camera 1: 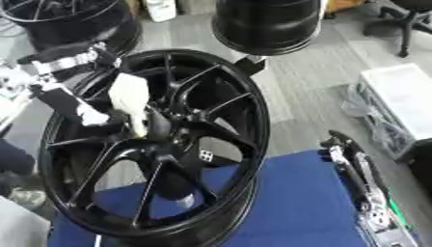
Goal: Pull the pin out of the wheel hub.
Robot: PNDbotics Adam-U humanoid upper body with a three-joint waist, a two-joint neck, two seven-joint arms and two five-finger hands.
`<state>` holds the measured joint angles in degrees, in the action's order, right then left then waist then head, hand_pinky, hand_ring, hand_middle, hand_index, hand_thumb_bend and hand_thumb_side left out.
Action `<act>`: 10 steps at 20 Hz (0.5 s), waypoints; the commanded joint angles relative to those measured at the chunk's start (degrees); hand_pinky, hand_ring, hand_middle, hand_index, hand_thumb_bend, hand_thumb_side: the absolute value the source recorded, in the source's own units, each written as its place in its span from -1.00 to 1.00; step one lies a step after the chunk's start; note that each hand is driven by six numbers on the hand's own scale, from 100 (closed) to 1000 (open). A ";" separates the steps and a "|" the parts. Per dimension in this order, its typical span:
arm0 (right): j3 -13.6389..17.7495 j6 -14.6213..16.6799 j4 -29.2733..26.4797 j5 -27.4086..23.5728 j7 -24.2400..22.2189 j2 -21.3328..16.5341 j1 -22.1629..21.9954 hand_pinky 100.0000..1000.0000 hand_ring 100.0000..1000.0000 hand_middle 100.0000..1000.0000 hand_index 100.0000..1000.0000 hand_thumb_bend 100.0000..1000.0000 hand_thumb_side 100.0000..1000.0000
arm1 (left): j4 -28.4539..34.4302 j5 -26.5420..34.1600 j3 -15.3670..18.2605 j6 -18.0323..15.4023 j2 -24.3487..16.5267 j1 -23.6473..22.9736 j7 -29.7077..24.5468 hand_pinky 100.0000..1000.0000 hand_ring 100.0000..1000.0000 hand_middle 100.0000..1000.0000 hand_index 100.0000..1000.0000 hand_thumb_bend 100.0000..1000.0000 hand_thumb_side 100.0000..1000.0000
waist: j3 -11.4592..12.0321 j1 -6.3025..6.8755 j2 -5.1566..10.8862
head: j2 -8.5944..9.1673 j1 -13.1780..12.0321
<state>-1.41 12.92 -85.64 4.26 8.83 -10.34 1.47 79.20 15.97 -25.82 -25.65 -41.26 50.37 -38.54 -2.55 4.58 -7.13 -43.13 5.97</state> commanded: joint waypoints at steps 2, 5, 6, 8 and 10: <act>0.62 0.15 -0.43 -0.18 0.38 -0.67 0.05 0.27 0.24 0.21 0.70 -1.00 0.40 | 5.13 10.30 7.72 -8.21 -8.16 -1.24 -13.42 0.34 -0.17 -0.57 -0.17 -0.62 -0.68 | 0.74 -0.13 1.33 | 0.57 0.84; 0.98 0.12 -0.44 -0.12 0.71 -0.71 -0.32 0.27 0.24 0.21 0.70 -1.00 0.39 | 5.66 15.37 13.73 -5.57 -13.17 -5.71 -13.42 0.34 -0.18 -0.55 -0.16 -0.60 -0.65 | 1.49 -0.27 1.57 | 0.40 1.35; 1.09 0.10 -0.43 -0.08 0.82 -0.72 -0.49 0.27 0.24 0.21 0.70 -1.00 0.40 | 5.23 16.69 15.46 -4.88 -14.42 -7.73 -13.42 0.34 -0.18 -0.55 -0.16 -0.61 -0.64 | 1.71 -0.29 1.65 | 0.28 1.44; 1.23 0.04 -0.38 0.01 0.98 -0.70 -0.81 0.27 0.24 0.20 0.70 -1.00 0.41 | 3.42 17.73 17.97 -3.50 -16.11 -12.14 -13.42 0.33 -0.18 -0.53 -0.13 -0.61 -0.60 | 2.14 -0.29 1.80 | 0.06 1.54; 1.18 0.00 -0.31 0.11 0.99 -0.66 -1.05 0.27 0.24 0.20 0.70 -1.00 0.41 | -0.45 15.45 19.60 -2.21 -16.77 -16.76 -13.42 0.32 -0.16 -0.49 -0.10 -0.58 -0.56 | 2.40 -0.31 1.94 | -0.13 1.39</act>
<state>-0.54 12.88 -85.40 4.26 9.61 -10.34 0.15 79.95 31.54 -8.40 -20.49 -55.05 33.26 -43.70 -0.20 4.41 -5.98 -43.21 7.22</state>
